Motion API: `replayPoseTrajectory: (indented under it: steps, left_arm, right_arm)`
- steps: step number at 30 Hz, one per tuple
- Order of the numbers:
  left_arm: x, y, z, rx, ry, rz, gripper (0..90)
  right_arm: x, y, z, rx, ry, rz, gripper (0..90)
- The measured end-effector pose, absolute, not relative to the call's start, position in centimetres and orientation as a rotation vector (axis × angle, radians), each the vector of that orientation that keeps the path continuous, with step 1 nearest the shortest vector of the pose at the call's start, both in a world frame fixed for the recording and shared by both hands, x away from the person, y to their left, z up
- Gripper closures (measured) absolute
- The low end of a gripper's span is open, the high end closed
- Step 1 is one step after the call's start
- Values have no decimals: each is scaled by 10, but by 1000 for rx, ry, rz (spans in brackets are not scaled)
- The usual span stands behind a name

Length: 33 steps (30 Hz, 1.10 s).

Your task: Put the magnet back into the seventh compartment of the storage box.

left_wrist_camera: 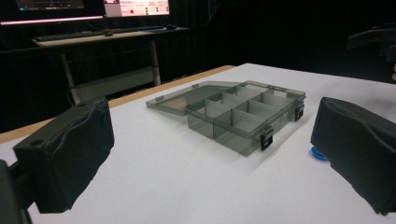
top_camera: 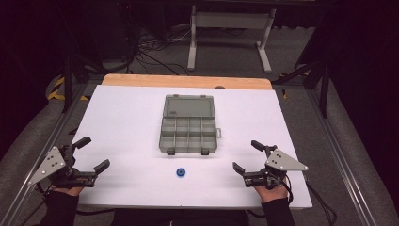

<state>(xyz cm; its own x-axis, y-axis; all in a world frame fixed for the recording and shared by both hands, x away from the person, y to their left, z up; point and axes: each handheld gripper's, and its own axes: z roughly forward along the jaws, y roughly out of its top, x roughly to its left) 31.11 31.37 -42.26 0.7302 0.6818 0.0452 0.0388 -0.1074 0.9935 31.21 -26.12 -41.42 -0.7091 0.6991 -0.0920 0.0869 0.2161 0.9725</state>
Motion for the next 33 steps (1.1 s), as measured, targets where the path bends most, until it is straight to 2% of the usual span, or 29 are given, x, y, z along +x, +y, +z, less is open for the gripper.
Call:
replayPoseTrajectory:
  steps: [5,33]
  left_arm:
    - [312,315,-422,1579,600,556,1]
    - [307,311,-418,1596,581,577,13]
  right_arm:
    - [312,-261,-414,725,1970,1527,26]
    - [313,-260,-414,723,1979,1524,25]
